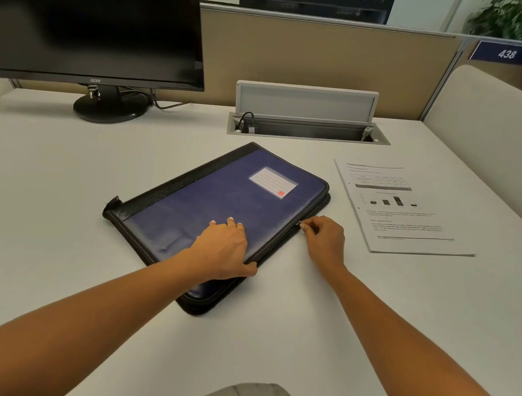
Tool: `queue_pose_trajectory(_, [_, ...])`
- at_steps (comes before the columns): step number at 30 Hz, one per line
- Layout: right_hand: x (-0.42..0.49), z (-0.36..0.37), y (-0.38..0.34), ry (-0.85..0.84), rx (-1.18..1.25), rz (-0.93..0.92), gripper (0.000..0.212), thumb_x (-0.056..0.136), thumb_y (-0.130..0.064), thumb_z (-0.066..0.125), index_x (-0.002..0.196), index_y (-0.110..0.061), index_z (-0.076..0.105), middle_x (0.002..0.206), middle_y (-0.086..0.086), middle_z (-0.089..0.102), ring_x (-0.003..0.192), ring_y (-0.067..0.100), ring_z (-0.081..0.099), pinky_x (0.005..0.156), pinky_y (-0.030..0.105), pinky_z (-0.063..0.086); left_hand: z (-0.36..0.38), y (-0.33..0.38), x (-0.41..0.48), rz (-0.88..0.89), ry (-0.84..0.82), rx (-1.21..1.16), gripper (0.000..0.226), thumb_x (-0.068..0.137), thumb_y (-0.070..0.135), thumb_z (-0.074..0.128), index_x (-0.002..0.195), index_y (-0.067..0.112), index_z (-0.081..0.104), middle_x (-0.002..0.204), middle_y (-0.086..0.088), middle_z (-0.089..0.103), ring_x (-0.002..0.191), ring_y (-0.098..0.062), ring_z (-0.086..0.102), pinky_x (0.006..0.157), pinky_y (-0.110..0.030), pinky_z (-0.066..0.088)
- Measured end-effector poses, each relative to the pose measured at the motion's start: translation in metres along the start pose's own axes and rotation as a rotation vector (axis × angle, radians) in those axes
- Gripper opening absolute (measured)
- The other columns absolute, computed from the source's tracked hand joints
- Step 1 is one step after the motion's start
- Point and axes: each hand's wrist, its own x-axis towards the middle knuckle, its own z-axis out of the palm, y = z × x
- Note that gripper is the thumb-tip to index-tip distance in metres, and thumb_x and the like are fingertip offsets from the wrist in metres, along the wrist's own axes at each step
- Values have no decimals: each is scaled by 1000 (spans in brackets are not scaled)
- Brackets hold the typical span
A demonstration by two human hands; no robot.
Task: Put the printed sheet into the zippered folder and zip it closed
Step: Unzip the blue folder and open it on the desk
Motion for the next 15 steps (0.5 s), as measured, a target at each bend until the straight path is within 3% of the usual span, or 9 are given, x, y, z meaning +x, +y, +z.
queue_pose_trajectory(10, [-26, 13, -11, -81, 95, -38, 12, 85, -11, 61, 89, -2, 68, 90, 16, 69, 79, 19, 59, 72, 23, 43, -2, 0, 6, -3, -18, -14, 81, 89, 54, 34, 141, -6, 17, 148, -29, 21, 129, -44, 35, 107, -48, 30])
queue_pose_trajectory(15, [-43, 22, -15, -137, 134, -88, 11, 83, -11, 62, 88, -4, 70, 88, 14, 70, 79, 19, 59, 69, 20, 42, -5, 1, 16, -11, 14, -51, 76, 88, 54, 37, 133, -7, 31, 136, -30, 39, 118, -41, 46, 102, -48, 36])
